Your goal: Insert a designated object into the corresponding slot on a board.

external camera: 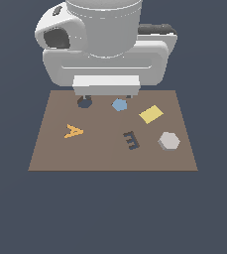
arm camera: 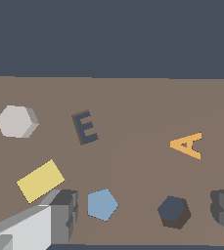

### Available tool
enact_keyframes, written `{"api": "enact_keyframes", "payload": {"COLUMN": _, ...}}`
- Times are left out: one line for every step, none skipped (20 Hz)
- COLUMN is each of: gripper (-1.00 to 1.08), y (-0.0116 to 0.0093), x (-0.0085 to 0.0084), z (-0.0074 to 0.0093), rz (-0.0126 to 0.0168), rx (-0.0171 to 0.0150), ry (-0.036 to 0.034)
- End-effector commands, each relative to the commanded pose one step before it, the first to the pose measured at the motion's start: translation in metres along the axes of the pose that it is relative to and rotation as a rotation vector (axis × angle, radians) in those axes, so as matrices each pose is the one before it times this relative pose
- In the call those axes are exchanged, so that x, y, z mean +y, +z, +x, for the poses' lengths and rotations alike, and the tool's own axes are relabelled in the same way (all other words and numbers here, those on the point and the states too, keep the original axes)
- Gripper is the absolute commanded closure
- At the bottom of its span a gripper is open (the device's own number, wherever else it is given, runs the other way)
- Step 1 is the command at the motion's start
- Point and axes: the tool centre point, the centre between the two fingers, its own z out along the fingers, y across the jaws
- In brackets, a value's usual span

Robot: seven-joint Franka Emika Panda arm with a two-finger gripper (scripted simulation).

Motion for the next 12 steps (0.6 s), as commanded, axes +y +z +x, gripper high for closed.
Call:
{"api": "enact_keyframes", "payload": {"gripper": -0.92, "y": 0.00000, "x": 0.00001, "z": 0.00000, "rz": 0.00000, "rx": 0.00000, "ry": 0.00000}}
{"api": "enact_keyframes", "payload": {"gripper": -0.92, "y": 0.00007, "x": -0.00041, "z": -0.00001, "rz": 0.00000, "rx": 0.00000, "ry": 0.00000}}
{"api": "enact_keyframes", "payload": {"gripper": -0.92, "y": 0.00028, "x": -0.00017, "z": -0.00003, "rz": -0.00005, "rx": -0.00011, "ry": 0.00169}}
{"api": "enact_keyframes", "payload": {"gripper": -0.92, "y": 0.00045, "x": -0.00067, "z": -0.00005, "rz": -0.00004, "rx": -0.00015, "ry": 0.00218}}
{"api": "enact_keyframes", "payload": {"gripper": -0.92, "y": 0.00064, "x": -0.00092, "z": -0.00006, "rz": -0.00006, "rx": -0.00021, "ry": 0.00308}}
{"api": "enact_keyframes", "payload": {"gripper": -0.92, "y": 0.00081, "x": -0.00123, "z": -0.00008, "rz": -0.00008, "rx": -0.00027, "ry": 0.00390}}
{"api": "enact_keyframes", "payload": {"gripper": -0.92, "y": 0.00100, "x": -0.00147, "z": -0.00010, "rz": -0.00010, "rx": -0.00033, "ry": 0.00482}}
{"api": "enact_keyframes", "payload": {"gripper": -0.92, "y": 0.00118, "x": -0.00175, "z": -0.00011, "rz": -0.00012, "rx": -0.00039, "ry": 0.00568}}
{"api": "enact_keyframes", "payload": {"gripper": -0.92, "y": 0.00136, "x": -0.00203, "z": -0.00013, "rz": -0.00013, "rx": -0.00045, "ry": 0.00653}}
{"api": "enact_keyframes", "payload": {"gripper": -0.92, "y": 0.00155, "x": -0.00228, "z": -0.00014, "rz": -0.00015, "rx": -0.00052, "ry": 0.00745}}
{"api": "enact_keyframes", "payload": {"gripper": -0.92, "y": 0.00173, "x": -0.00258, "z": -0.00016, "rz": -0.00017, "rx": -0.00058, "ry": 0.00829}}
{"api": "enact_keyframes", "payload": {"gripper": -0.92, "y": 0.00191, "x": -0.00285, "z": -0.00017, "rz": -0.00019, "rx": -0.00064, "ry": 0.00919}}
